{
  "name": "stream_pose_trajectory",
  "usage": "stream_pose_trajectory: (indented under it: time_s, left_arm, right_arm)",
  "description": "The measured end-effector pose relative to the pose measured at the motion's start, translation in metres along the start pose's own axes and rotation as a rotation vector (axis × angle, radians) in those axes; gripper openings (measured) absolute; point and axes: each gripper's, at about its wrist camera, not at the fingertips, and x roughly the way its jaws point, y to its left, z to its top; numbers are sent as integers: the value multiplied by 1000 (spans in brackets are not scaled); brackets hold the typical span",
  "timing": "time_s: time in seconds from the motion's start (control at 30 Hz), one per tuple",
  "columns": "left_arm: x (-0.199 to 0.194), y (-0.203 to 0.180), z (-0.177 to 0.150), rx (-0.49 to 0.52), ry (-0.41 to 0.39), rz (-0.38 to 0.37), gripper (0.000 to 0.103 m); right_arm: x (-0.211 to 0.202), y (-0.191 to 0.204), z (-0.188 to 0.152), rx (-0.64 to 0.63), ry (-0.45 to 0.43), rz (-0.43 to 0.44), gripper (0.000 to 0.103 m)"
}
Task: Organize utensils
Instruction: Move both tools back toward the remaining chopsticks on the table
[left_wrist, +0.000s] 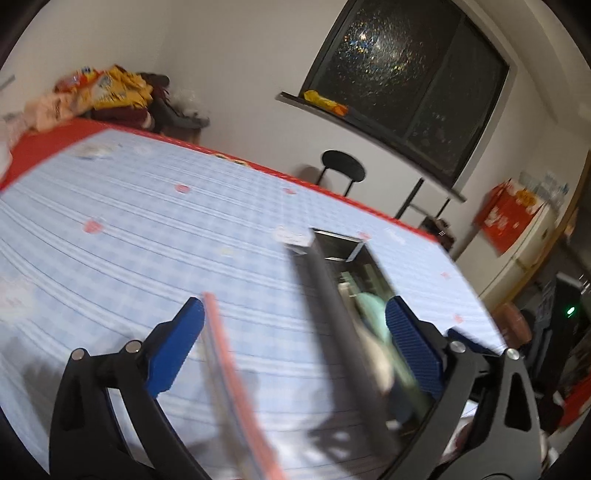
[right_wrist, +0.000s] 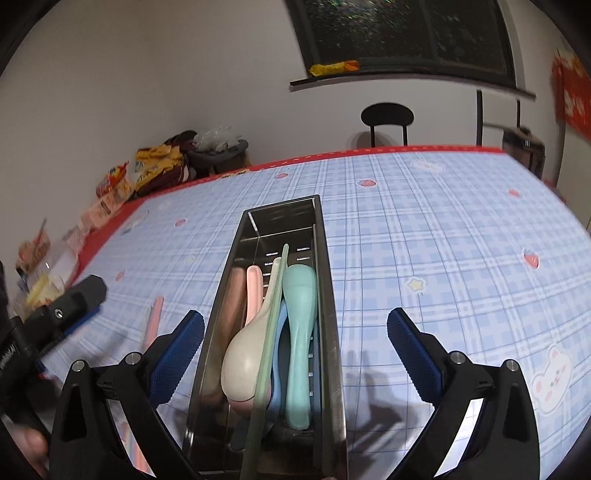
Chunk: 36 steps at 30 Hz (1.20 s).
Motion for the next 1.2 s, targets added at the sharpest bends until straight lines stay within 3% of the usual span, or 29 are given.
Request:
stream_pose_trajectory:
  time_s: [0.27, 0.4, 0.57, 0.77, 0.83, 0.93, 1.03, 1.2]
  left_arm:
    - [-11, 46, -3, 109, 90, 153, 97]
    - [-15, 59, -5, 164, 145, 163, 97]
    - [-32, 65, -1, 226, 145, 167, 97]
    - [-43, 61, -11, 316, 166, 132, 97]
    - [-44, 61, -15, 325, 176, 112, 97]
    - [-42, 63, -20, 329, 186, 93, 97]
    - [-40, 65, -23, 321, 191, 82, 97]
    - [-33, 71, -27, 290, 202, 67, 97]
  right_arm:
    - [-4, 31, -5, -145, -21, -50, 97]
    - [-19, 49, -8, -164, -43, -55, 97]
    - [-32, 73, -12, -185, -52, 26, 97]
    - [-28, 112, -30, -304, 49, 110, 59]
    - [-25, 122, -40, -335, 88, 130, 38]
    - [-19, 133, -55, -376, 143, 139, 21]
    - [-13, 142, -69, -414, 183, 112, 15]
    - [-3, 152, -79, -453, 223, 73, 15]
